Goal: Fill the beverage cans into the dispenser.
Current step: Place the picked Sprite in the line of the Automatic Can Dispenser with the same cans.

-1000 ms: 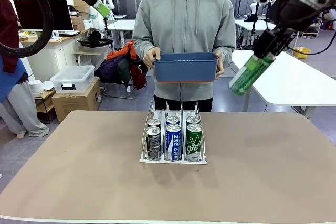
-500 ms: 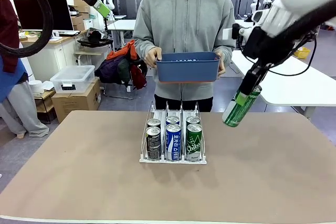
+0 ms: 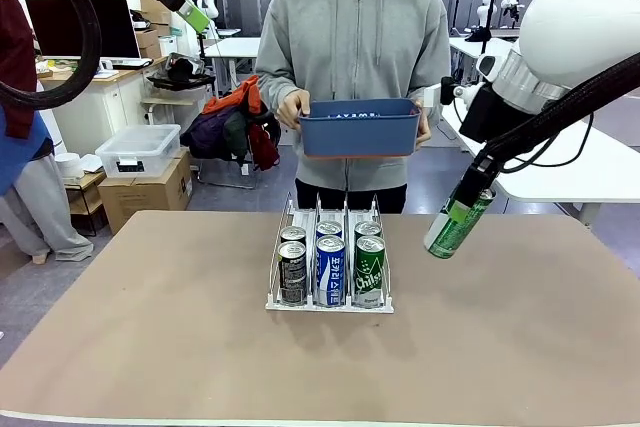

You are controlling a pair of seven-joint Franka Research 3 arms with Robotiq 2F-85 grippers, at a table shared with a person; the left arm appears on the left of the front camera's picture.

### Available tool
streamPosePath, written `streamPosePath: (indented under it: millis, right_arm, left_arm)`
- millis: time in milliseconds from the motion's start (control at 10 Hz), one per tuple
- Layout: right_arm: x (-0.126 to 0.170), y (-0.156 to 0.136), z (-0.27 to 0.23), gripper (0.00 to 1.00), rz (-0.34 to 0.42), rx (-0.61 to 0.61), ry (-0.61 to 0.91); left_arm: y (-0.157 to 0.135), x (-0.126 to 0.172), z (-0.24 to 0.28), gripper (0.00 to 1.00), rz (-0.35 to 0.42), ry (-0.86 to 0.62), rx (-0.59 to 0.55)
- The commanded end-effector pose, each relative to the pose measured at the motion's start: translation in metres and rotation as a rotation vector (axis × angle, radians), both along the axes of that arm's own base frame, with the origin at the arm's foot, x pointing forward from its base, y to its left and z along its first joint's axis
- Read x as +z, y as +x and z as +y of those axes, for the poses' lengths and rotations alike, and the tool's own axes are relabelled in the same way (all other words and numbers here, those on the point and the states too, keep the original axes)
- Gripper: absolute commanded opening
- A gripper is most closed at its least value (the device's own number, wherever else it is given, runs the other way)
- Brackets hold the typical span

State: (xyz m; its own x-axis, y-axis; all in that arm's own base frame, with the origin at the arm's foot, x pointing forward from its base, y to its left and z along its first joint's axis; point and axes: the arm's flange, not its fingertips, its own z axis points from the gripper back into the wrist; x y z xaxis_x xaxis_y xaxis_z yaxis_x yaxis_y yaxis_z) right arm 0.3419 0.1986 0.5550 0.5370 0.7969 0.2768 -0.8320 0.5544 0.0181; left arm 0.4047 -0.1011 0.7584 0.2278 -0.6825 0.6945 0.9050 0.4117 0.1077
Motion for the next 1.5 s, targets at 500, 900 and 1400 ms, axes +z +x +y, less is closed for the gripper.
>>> streamPosePath:
  millis: [500,900,1400]
  right_arm:
    - [-0.018,0.0,0.028,0.57,0.024,-0.014,-0.03]
    - [-0.047,-0.004,0.064,0.57,0.035,-0.102,-0.053]
    - [-0.074,-0.007,0.103,0.57,0.02,-0.15,-0.025]
  left_arm:
    - [-0.002,-0.001,0.001,1.0,0.016,-0.019,-0.007]
    - [-0.002,-0.001,0.001,1.0,0.016,-0.019,-0.007]
    - [-0.002,-0.001,0.001,1.0,0.016,-0.019,-0.007]
